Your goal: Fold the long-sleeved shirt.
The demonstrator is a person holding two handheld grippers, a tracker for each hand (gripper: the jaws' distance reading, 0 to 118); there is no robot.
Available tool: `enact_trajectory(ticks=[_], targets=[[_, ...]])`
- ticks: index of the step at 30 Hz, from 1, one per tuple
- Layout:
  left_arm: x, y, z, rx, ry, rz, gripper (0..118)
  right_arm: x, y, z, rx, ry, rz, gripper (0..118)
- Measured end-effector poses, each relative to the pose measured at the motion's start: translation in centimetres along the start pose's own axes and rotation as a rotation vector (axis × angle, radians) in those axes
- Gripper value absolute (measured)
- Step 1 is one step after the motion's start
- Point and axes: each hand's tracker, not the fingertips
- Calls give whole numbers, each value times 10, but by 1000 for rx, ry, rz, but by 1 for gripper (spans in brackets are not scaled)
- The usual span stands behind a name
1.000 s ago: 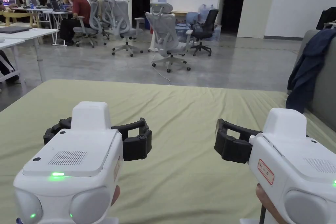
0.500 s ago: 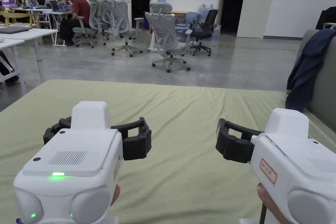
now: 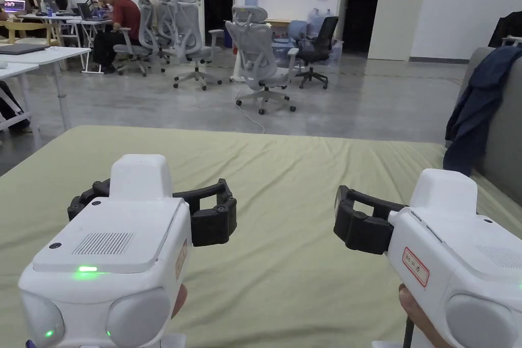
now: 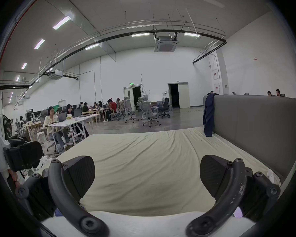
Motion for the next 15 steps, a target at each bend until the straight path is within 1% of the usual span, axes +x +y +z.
enact_trajectory(ticks=[12, 13, 15], targets=[[0, 1, 1, 6, 2, -8, 118, -2, 3, 2, 23, -15, 4, 118], [0, 0, 2, 2, 0, -8, 115, -2, 3, 3, 21, -12, 1, 118], [-2, -2, 8, 20, -18, 12, 97, 0, 2, 8, 14, 9, -12, 111]])
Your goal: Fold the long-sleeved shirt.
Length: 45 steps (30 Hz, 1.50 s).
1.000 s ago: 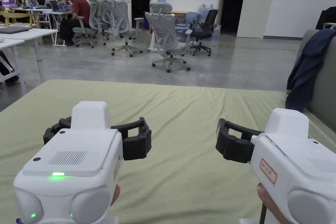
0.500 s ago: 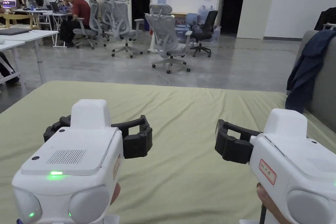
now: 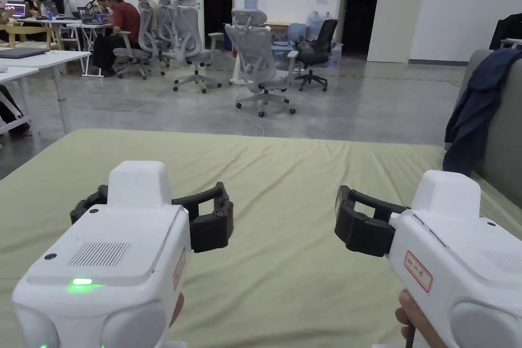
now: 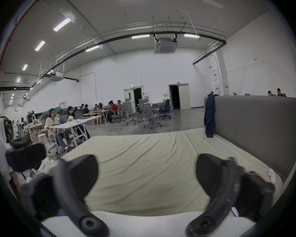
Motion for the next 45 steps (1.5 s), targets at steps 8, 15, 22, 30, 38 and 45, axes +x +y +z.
enact_trajectory(ticks=[8, 15, 22, 30, 38, 45], targets=[[9, -6, 0, -15, -51, 21, 1, 2, -10, 0, -30, -1, 27, 7], [-73, 6, 13, -46, 64, 107, 0, -73, -19, -29, -56, 141, 33, 7], [-239, -18, 74, -142, 535, 57, 13, -224, -38, -32, -203, 774, -38, 7], [-249, -118, 32, -445, 418, 156, 2, -212, -70, -37, -216, 750, 58, 7], [-221, -232, -64, -648, 225, 324, 118, -156, -101, -58, -296, 611, 133, 7], [-204, -276, -115, -812, 237, 173, 112, -141, -128, -71, -393, 533, 62, 7]])
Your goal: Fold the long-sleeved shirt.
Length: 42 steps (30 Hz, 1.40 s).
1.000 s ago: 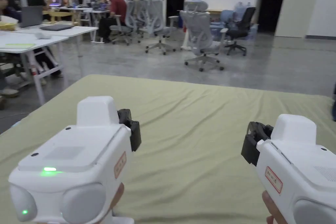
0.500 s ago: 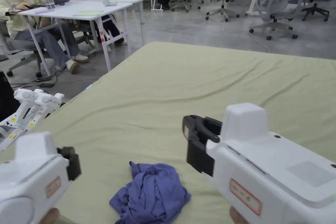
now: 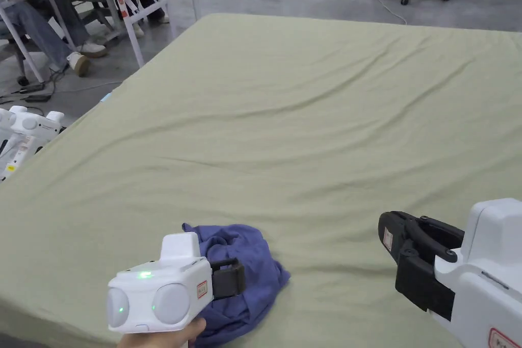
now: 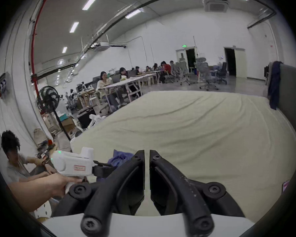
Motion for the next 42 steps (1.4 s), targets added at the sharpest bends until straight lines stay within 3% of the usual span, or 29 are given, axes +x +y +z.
enact_trajectory(ticks=[1, 2, 3, 5, 6, 9, 16, 23, 28, 31, 34, 37, 38, 40, 41, 42], targets=[[2, -1, -10, -22, 17, -33, 104, 1, -1, -2, -10, -1, -4, 7], [2, -3, -20, -52, 54, -60, 86, 2, -2, -4, -17, -5, -4, 7], [3, -4, -25, -63, 45, -58, 57, 3, -3, -4, -18, -9, -1, 7], [-1, 6, -16, -39, -64, 39, 34, 3, -5, -4, -21, -12, 4, 7], [2, 12, -6, -36, -18, 7, 25, 4, -5, -4, -23, -11, 3, 7], [12, 34, 21, 35, -71, -54, 23, 7, -7, 0, -18, -5, -17, 7], [71, 118, 105, 170, -348, 21, 22, 30, 5, 47, 83, -55, -102, 7], [208, 199, 160, 319, -545, -74, 22, 75, 29, 124, 210, -230, -124, 7], [341, 176, 106, 157, -554, -214, 23, 117, 20, 164, 204, -428, -147, 7], [415, 123, 41, 8, -488, -352, 23, 142, 4, 173, 155, -519, -180, 7], [457, 63, -25, -165, -462, -390, 23, 163, -16, 181, 102, -560, -236, 7], [473, 17, -66, -285, -438, -379, 28, 177, -32, 185, 65, -582, -255, 7], [471, 8, -65, -267, -446, -376, 40, 180, -35, 186, 54, -586, -256, 7], [469, 12, -50, -110, -471, -382, 95, 185, -39, 185, 40, -587, -261, 7], [465, 19, -40, -69, -487, -367, 113, 186, -40, 184, 41, -581, -266, 7], [455, 28, -24, -26, -528, -347, 118, 187, -39, 184, 44, -573, -270, 7]])
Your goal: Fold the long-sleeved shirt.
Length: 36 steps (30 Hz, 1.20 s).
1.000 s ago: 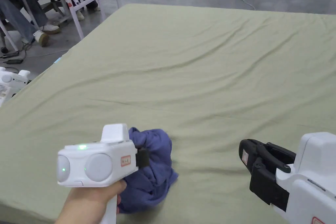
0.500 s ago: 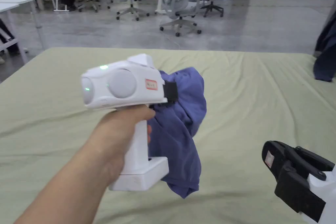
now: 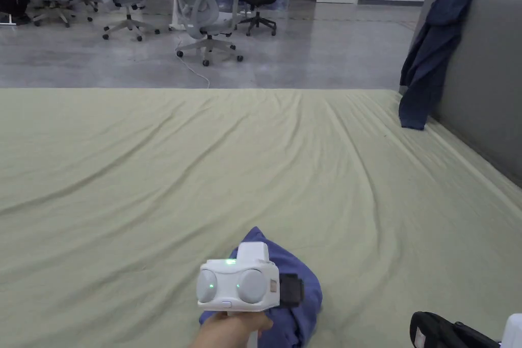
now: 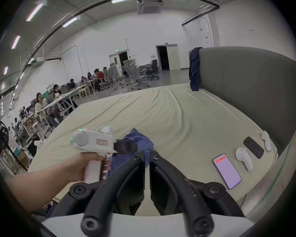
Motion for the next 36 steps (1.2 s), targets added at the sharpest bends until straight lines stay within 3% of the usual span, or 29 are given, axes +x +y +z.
enact_trajectory(ticks=[5, 8, 9, 10, 11, 14, 16, 17, 18, 19, 20, 22, 25, 26, 27, 29, 31, 34, 35, 36], targets=[[-38, 8, 129, 256, -41, 83, 117, -12, 3, 0, 48, 71, -1, 7], [-68, -30, 173, 204, 99, 114, 113, -20, -4, -4, 44, 105, -11, 7], [-78, -49, 180, 151, 138, 124, 85, -23, -7, -8, 37, 116, -15, 7], [-86, -68, 182, 128, 145, 132, 33, -26, -11, -11, 26, 129, -19, 7], [-95, -88, 178, 81, 154, 151, 2, -29, -15, -14, 11, 139, -19, 7], [-111, -139, 164, -14, 66, 227, 1, -37, -23, -24, -37, 162, -21, 7], [-115, -146, 145, -104, 39, 304, 14, -40, -26, -28, -55, 169, -10, 7], [-115, -143, 138, -94, 49, 302, 33, -42, -26, -32, -63, 173, 0, 7], [-114, -141, 132, -67, 54, 297, 76, -42, -26, -33, -65, 174, 7, 7], [-110, -138, 123, -20, 95, 290, 106, -43, -27, -36, -67, 174, 11, 7], [-105, -132, 113, 23, 150, 265, 118, -42, -27, -38, -70, 171, 12, 7], [-95, -130, 93, 91, 146, 174, 113, -40, -26, -45, -78, 163, 8, 7], [-76, -130, 50, -21, 164, 38, 112, -35, -23, -64, -110, 135, 3, 7], [-72, -131, 36, -44, 150, 22, 108, -34, -19, -74, -112, 136, 7, 7], [-69, -132, 25, -40, 160, 8, 94, -32, -14, -83, -115, 140, 16, 7], [-64, -131, 14, -7, 158, 9, 90, -32, 1, -108, -130, 116, 78, 7], [-58, -129, 13, 42, 197, -75, 56, -32, 15, -139, -133, 116, 132, 7], [-57, -130, 23, 42, 169, -136, 32, -27, 33, -210, -276, 178, 154, 7], [-58, -131, 28, 44, 182, -132, 18, -23, 40, -243, -358, 232, 143, 8], [-62, -131, 35, 43, 172, -130, 13, -21, 44, -271, -428, 262, 127, 26]])
